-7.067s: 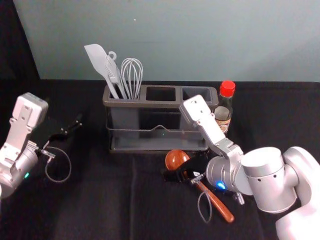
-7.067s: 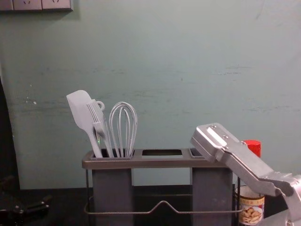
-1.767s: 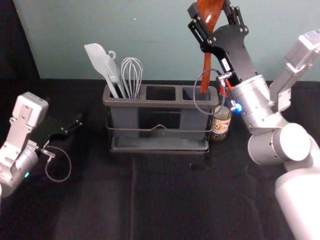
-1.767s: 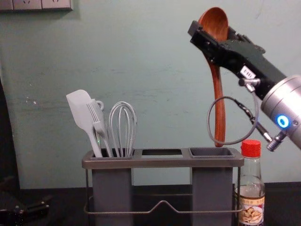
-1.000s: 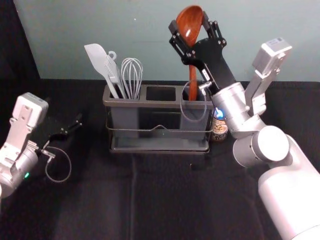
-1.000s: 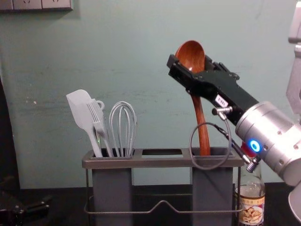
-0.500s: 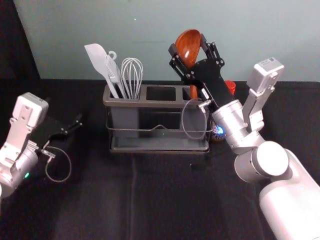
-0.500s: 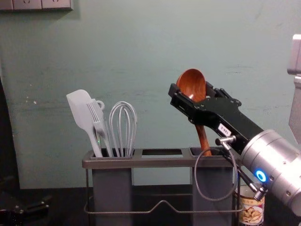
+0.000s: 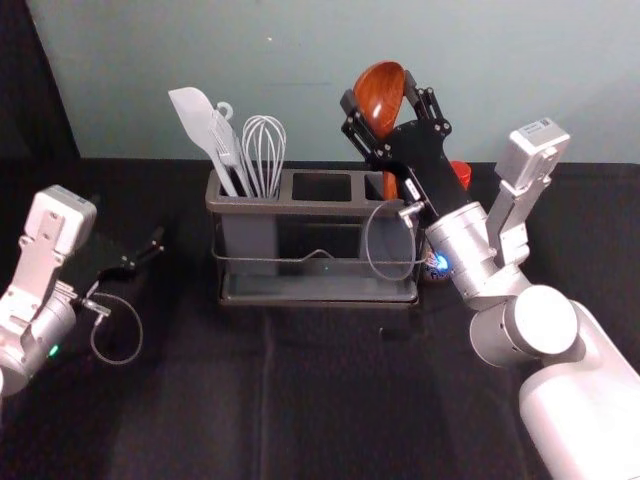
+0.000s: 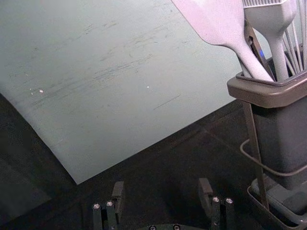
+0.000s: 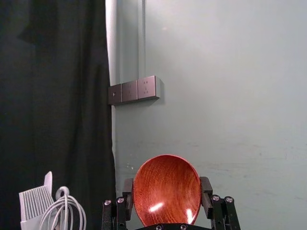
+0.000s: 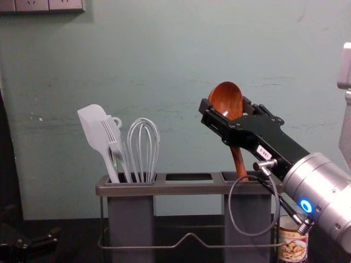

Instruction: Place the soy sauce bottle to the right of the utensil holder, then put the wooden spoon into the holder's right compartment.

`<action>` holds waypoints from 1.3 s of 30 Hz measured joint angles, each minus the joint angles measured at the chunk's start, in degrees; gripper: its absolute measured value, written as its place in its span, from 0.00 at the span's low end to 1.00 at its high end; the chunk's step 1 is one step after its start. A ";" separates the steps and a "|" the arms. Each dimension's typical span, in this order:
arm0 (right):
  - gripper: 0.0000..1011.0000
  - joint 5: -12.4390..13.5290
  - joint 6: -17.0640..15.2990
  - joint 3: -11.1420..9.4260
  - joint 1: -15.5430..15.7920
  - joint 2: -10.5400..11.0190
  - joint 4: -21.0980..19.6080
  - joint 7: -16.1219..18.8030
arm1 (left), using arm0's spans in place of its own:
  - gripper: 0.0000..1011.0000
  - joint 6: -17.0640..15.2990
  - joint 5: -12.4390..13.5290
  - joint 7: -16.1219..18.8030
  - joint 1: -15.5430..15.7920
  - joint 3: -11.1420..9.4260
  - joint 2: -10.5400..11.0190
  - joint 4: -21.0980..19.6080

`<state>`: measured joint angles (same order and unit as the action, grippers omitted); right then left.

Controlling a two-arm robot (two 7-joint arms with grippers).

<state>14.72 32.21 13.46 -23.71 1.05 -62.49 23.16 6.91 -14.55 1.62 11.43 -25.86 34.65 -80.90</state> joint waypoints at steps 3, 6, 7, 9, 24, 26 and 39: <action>0.84 0.05 0.00 -0.06 0.00 -0.05 -0.01 0.01 | 0.99 0.00 0.00 0.00 0.00 0.00 0.00 0.00; 0.88 0.00 0.25 -0.23 0.04 -0.25 -0.02 -0.16 | 0.99 0.00 0.00 0.00 0.00 0.00 0.00 0.00; 0.91 -0.05 0.35 -0.29 0.08 -0.30 -0.03 -0.27 | 0.99 0.00 0.00 0.00 0.00 0.00 0.00 0.00; 0.95 -0.22 0.62 -0.42 0.19 -0.48 -0.10 -0.62 | 0.99 0.00 0.00 0.00 0.00 0.00 0.00 0.00; 0.99 -0.29 1.42 -1.18 0.50 -1.11 -0.14 -0.85 | 0.99 0.00 0.00 0.00 0.00 0.00 0.00 0.00; 0.99 -0.27 1.44 -1.22 0.56 -1.13 -0.29 -0.77 | 0.99 0.00 0.00 0.00 0.00 0.00 0.00 0.00; 0.99 0.12 -0.18 -1.34 3.71 -0.04 -11.24 -0.96 | 0.99 0.00 0.00 0.00 0.00 0.00 0.00 0.00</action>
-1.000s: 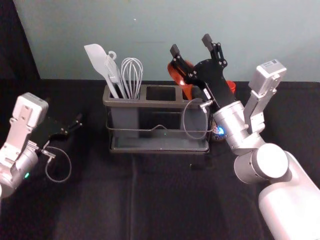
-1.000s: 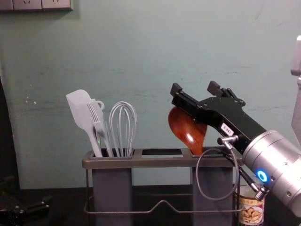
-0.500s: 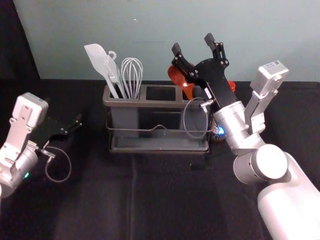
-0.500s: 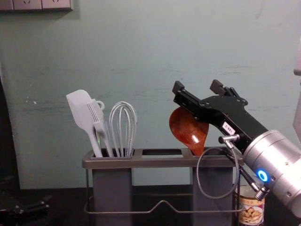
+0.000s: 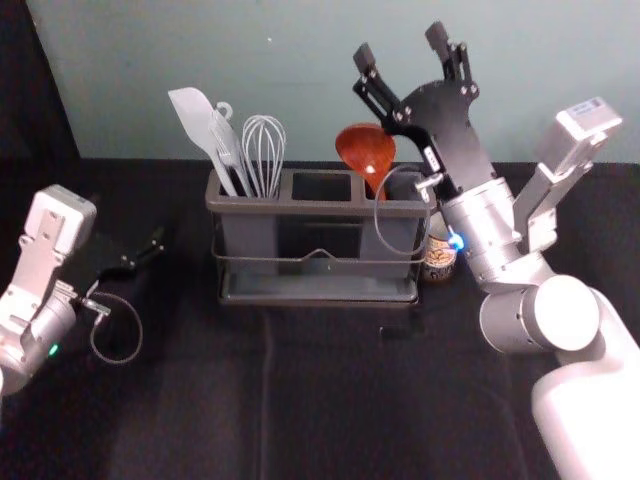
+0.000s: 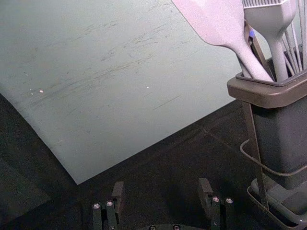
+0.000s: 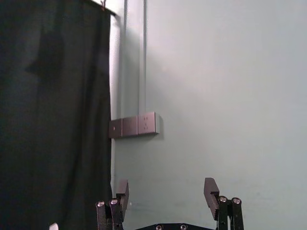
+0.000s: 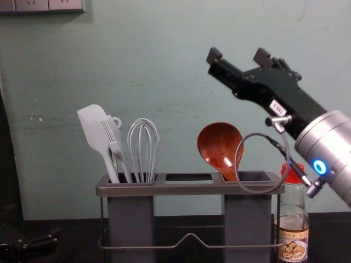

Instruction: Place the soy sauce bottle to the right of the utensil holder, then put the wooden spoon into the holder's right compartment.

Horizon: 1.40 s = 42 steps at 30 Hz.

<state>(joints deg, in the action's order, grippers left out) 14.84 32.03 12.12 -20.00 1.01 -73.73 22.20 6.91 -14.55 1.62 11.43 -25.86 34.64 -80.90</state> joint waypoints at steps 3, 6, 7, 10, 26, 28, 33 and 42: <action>0.99 -0.06 -0.14 -0.03 1.19 0.40 -2.29 -0.29 | 0.99 0.00 0.00 0.00 0.00 0.00 0.00 0.00; 0.99 -0.32 -0.17 -0.26 3.04 0.98 -5.19 -0.86 | 0.99 0.00 0.00 0.00 0.00 0.00 0.00 0.00; 0.99 -0.46 -0.17 -0.36 3.51 1.17 -5.96 -0.99 | 0.99 0.00 0.00 0.00 0.00 0.00 0.00 0.00; 0.99 -1.53 -0.05 -1.38 5.53 2.37 -9.07 -2.01 | 0.99 0.00 0.00 0.00 0.00 0.00 0.00 0.00; 0.99 -3.40 -0.10 -10.30 7.31 6.22 -9.18 -5.39 | 0.99 0.00 0.00 0.00 0.00 0.00 0.00 0.00; 0.99 -5.13 -0.85 -10.79 7.37 6.46 -8.83 -6.45 | 0.99 0.00 0.00 0.00 0.00 0.00 0.00 0.00; 0.99 -12.15 -3.23 -12.03 7.75 7.65 -6.49 -10.14 | 0.99 0.00 0.00 0.00 0.00 0.00 0.00 0.00; 0.99 -19.44 -11.76 -11.81 9.12 9.85 -3.74 -13.14 | 0.99 0.00 0.00 0.00 0.00 0.00 0.00 0.00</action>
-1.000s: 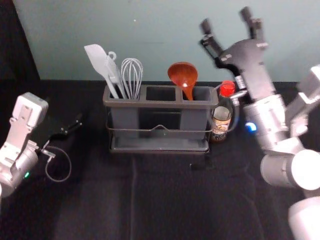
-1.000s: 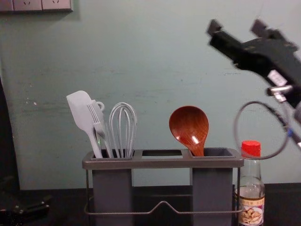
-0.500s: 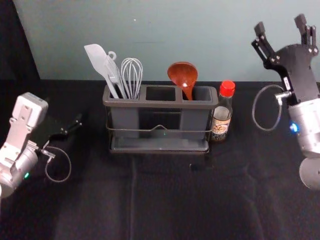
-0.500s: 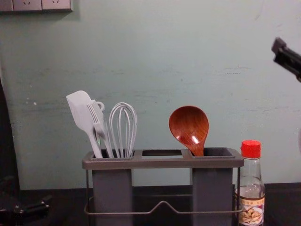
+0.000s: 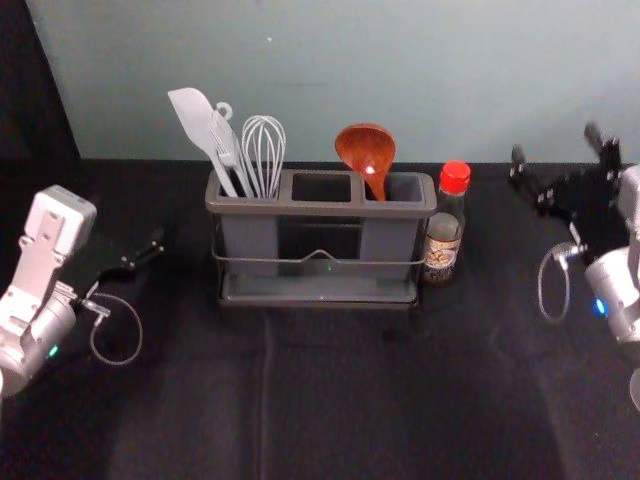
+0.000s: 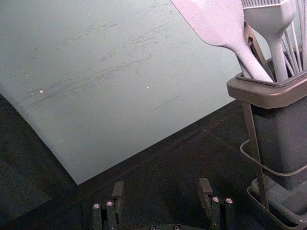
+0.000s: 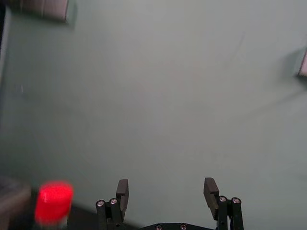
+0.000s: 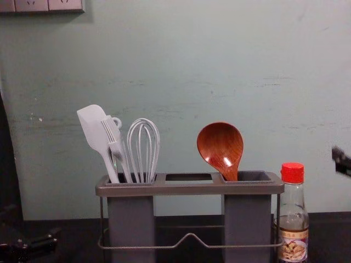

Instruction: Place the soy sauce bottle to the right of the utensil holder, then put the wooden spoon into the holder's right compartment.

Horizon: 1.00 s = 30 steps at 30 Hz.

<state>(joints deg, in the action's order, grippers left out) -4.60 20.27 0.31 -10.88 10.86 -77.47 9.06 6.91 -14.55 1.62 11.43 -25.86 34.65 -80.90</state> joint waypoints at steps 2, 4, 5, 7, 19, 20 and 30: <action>0.99 -0.24 -1.79 0.20 0.05 0.40 0.49 0.05 | 0.99 0.00 0.00 0.00 0.00 0.00 0.00 0.00; 0.99 -0.24 -4.63 0.43 -0.02 0.86 1.15 0.29 | 0.99 0.00 0.00 0.00 0.00 0.00 0.00 0.00; 0.99 -0.22 -6.24 0.63 -0.25 1.14 1.59 0.50 | 0.99 0.00 0.00 0.00 0.00 0.00 0.00 0.00; 0.99 -0.21 -7.61 0.86 -0.51 1.40 1.90 0.68 | 0.99 0.00 0.00 0.00 0.00 0.00 0.00 0.00; 0.99 0.76 -17.23 2.50 -1.94 2.34 1.05 1.82 | 0.99 0.00 0.00 0.00 0.00 0.00 0.00 0.00; 0.99 0.79 -17.31 2.56 -1.94 2.37 0.97 1.80 | 0.99 0.00 0.00 0.00 0.00 0.00 0.00 0.00; 0.99 0.94 -17.43 2.64 -1.92 2.41 0.85 1.73 | 0.99 0.00 0.00 0.00 0.00 0.00 0.00 0.00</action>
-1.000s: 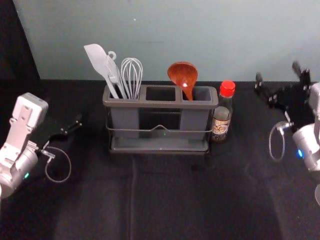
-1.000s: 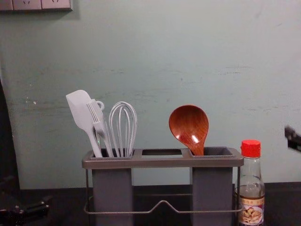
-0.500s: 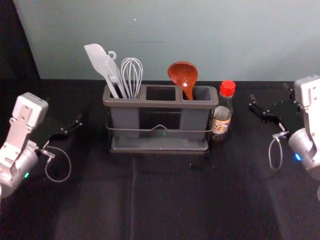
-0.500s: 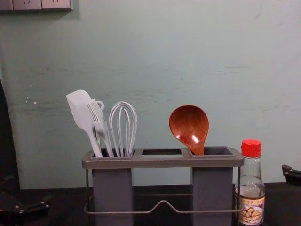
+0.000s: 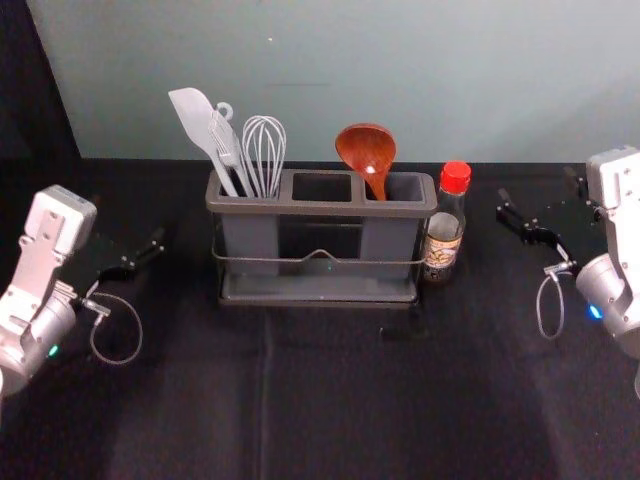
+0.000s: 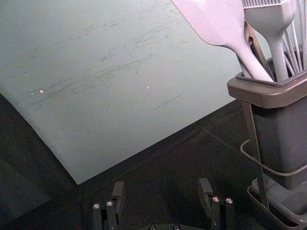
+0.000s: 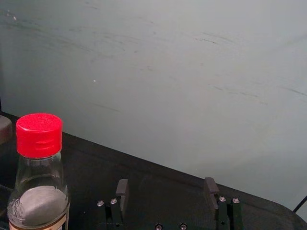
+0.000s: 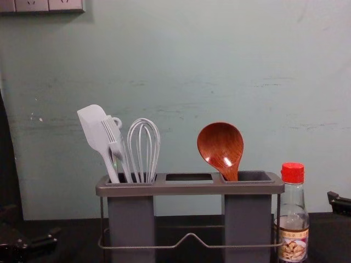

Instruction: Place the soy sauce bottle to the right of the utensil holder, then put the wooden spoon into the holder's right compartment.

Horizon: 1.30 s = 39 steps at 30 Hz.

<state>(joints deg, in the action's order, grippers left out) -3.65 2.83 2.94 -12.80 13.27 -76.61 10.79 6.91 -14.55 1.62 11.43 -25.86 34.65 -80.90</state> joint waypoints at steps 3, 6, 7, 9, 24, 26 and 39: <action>0.99 0.02 0.00 -0.01 -0.01 -0.01 0.00 0.01 | 0.99 0.00 0.00 0.00 0.00 0.00 0.00 0.00; 0.99 0.02 0.00 -0.02 -0.02 -0.03 0.00 0.02 | 0.99 0.00 0.00 0.00 0.00 0.00 0.00 0.00; 0.99 0.02 0.00 -0.03 -0.03 -0.03 0.00 0.02 | 0.99 0.00 0.00 0.00 0.00 0.00 0.00 0.00; 0.99 0.02 0.00 -0.05 -0.04 -0.04 0.01 0.02 | 0.99 0.00 0.00 0.00 0.00 0.00 0.00 0.00; 0.99 0.02 0.06 -0.09 -0.07 -0.07 0.05 0.03 | 0.99 0.00 0.00 0.00 0.00 0.00 0.00 0.00; 0.99 0.02 0.06 -0.09 -0.07 -0.08 0.05 0.03 | 0.99 0.00 0.00 0.00 0.00 0.00 0.00 0.00; 0.99 0.02 0.10 -0.09 -0.07 -0.07 0.05 0.07 | 0.99 0.00 0.00 0.00 0.00 0.00 0.00 0.00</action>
<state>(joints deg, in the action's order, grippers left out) -3.64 2.93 2.86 -12.86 13.20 -76.57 10.86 6.91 -14.55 1.62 11.43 -25.86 34.64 -80.90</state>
